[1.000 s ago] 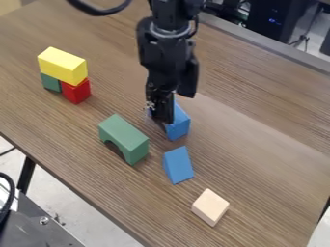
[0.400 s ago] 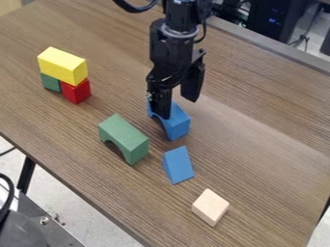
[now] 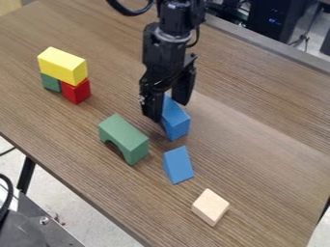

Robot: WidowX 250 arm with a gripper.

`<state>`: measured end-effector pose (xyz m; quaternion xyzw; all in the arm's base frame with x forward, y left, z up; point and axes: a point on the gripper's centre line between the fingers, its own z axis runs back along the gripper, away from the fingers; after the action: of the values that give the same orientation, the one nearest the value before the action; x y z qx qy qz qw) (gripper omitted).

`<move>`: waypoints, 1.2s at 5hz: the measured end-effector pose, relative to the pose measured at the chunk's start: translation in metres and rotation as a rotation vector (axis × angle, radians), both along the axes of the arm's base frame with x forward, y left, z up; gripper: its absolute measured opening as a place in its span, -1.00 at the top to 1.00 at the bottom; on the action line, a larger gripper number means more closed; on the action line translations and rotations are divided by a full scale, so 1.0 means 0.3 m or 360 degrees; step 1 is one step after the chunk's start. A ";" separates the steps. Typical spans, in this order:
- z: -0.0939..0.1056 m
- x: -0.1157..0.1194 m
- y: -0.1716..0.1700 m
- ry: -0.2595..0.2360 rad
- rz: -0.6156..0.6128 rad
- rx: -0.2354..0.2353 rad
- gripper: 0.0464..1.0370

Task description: Move the blue arch to the right side of the table

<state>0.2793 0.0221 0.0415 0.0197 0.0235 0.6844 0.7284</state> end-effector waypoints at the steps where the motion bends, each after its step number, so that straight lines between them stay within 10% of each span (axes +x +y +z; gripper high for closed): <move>1: -0.012 -0.014 -0.012 0.0013 -0.0004 -0.0047 -0.83; 3: -0.026 -0.041 -0.007 -0.0008 -0.0227 -0.0186 -0.08; 6: 0.066 -0.055 -0.032 -0.0167 -0.0626 -0.0159 -0.08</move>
<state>0.2630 0.0125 0.0612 -0.0478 0.0152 0.5271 0.8483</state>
